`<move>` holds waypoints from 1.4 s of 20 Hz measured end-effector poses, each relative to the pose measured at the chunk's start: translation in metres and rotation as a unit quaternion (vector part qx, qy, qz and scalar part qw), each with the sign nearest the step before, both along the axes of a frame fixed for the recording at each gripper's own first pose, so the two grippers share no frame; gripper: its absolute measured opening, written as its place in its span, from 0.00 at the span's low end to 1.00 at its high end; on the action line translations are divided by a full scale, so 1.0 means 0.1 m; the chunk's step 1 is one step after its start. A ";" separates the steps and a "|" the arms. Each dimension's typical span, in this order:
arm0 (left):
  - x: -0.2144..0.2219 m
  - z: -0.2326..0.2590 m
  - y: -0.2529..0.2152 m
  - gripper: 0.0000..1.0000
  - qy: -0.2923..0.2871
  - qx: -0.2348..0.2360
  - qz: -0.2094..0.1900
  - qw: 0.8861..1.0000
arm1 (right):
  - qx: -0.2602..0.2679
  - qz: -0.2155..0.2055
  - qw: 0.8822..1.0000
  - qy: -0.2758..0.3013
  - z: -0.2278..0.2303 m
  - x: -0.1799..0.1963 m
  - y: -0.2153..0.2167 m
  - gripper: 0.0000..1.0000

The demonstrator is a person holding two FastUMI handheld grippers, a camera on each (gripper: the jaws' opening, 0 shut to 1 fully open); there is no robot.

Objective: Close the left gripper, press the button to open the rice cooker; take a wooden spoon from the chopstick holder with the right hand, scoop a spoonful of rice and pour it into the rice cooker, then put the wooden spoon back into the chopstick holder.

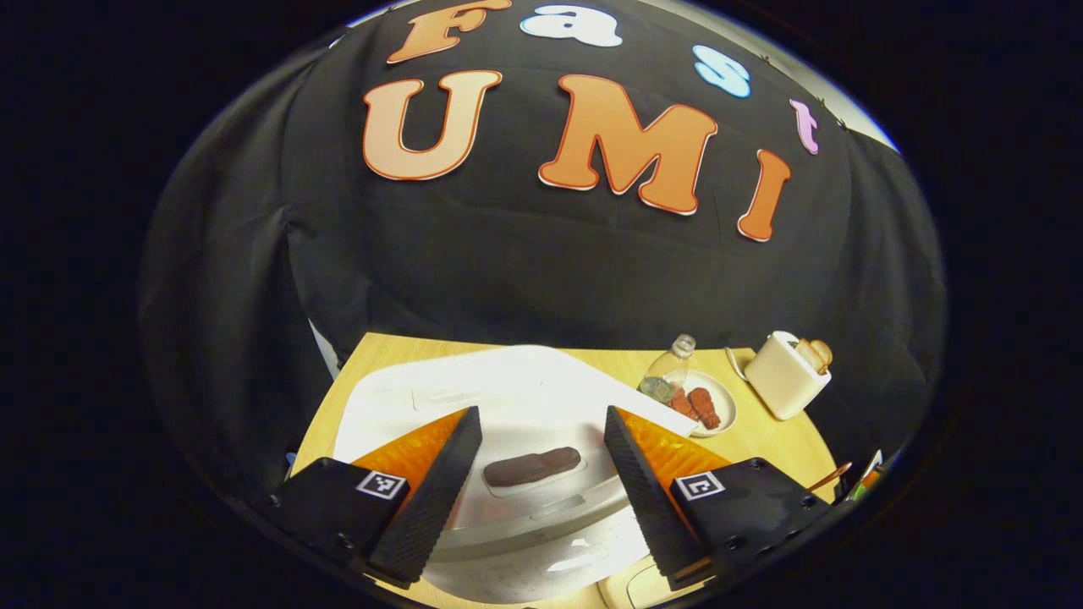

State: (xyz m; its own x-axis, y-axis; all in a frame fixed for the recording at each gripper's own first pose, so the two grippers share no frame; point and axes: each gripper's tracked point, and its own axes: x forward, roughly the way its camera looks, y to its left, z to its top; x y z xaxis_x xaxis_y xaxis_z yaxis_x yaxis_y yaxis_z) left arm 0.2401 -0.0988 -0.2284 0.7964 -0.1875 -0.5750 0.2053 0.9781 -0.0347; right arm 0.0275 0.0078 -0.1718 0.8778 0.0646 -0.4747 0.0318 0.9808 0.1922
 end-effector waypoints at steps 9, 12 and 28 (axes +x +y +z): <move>-0.13 -0.48 0.03 1.00 -0.002 0.039 0.043 0.998 | 0.004 0.003 1.000 0.018 -0.13 -0.07 -0.14 0.95; -0.14 -0.53 0.05 1.00 0.005 0.038 0.048 0.998 | 0.006 0.004 1.000 0.020 -0.13 -0.04 -0.14 0.95; -0.90 1.18 0.65 1.00 -0.137 0.010 0.083 0.987 | -0.060 0.020 0.995 -0.072 0.75 0.41 -0.34 0.95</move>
State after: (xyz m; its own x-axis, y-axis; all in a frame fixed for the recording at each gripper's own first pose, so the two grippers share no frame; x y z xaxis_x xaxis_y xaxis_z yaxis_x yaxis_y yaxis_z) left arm 0.1502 -0.0336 -0.1107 0.9416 -0.0318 -0.3352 0.0407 0.9990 0.0197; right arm 0.0690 -0.0261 -0.0969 0.9354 0.0507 -0.3500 -0.0265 0.9969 0.0737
